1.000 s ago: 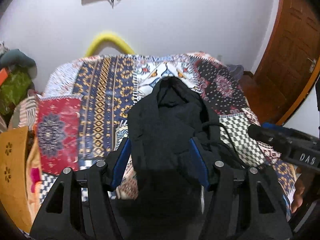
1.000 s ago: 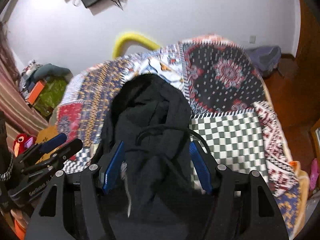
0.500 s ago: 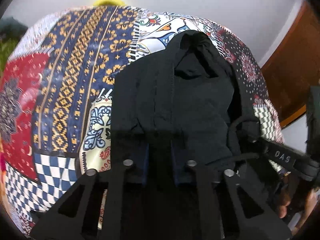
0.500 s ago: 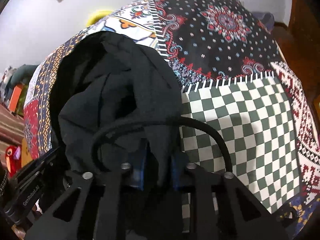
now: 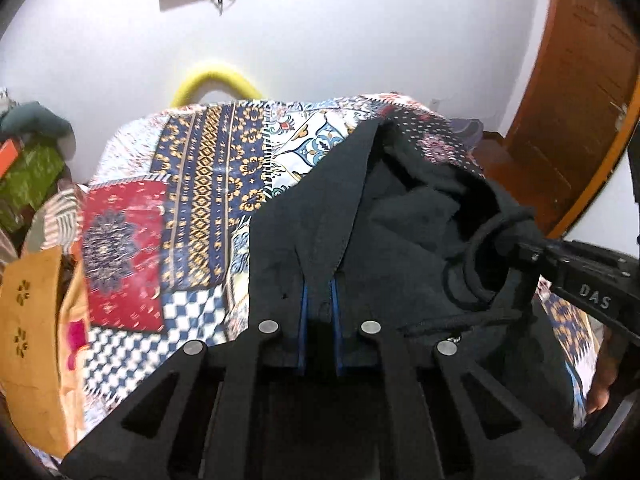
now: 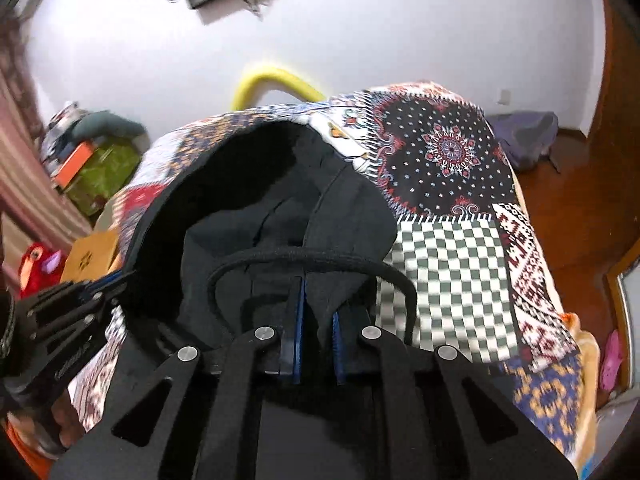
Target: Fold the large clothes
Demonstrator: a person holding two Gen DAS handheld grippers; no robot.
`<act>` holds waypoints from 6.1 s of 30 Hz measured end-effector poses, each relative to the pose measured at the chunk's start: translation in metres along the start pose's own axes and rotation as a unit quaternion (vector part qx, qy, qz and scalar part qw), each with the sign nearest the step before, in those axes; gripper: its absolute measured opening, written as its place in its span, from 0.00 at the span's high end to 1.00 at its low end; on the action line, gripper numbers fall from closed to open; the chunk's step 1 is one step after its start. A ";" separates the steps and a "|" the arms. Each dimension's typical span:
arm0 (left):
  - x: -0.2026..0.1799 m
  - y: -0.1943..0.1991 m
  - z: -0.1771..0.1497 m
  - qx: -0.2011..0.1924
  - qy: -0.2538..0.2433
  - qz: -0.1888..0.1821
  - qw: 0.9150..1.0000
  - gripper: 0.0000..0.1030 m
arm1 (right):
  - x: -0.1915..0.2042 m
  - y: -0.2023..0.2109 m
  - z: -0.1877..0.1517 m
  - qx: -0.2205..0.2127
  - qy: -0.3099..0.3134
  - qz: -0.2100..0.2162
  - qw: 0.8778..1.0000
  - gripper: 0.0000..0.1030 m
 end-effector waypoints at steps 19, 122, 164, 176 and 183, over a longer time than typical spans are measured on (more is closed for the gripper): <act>0.012 0.002 -0.195 0.126 0.009 -0.002 0.992 0.74 | -0.015 0.020 -0.174 0.130 0.049 -0.031 0.990 0.60; -0.029 0.028 -0.252 0.099 -0.049 0.005 0.994 0.47 | 0.014 0.036 -0.212 0.123 0.079 -0.023 0.989 0.51; 0.160 0.116 -0.407 0.155 0.220 -0.055 0.962 0.16 | -0.107 0.129 -0.285 0.101 -0.077 -0.056 0.990 0.41; 0.134 0.134 -0.400 0.124 0.162 -0.032 0.978 0.61 | -0.090 0.139 -0.288 0.067 -0.087 -0.011 0.994 0.61; 0.120 0.153 -0.381 0.086 0.156 -0.069 0.982 0.74 | -0.096 0.137 -0.293 0.074 -0.099 0.021 0.992 0.78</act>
Point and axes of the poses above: each gripper's, at about its wrist camera, not at the fingertips, and y roughly against the way its jaws point, x to its left, z to its top, the point moved 9 cm from there along -y, roughly the way its jaws point, and after that the axes turned 7 degrees about x, right-handed, at the moved point
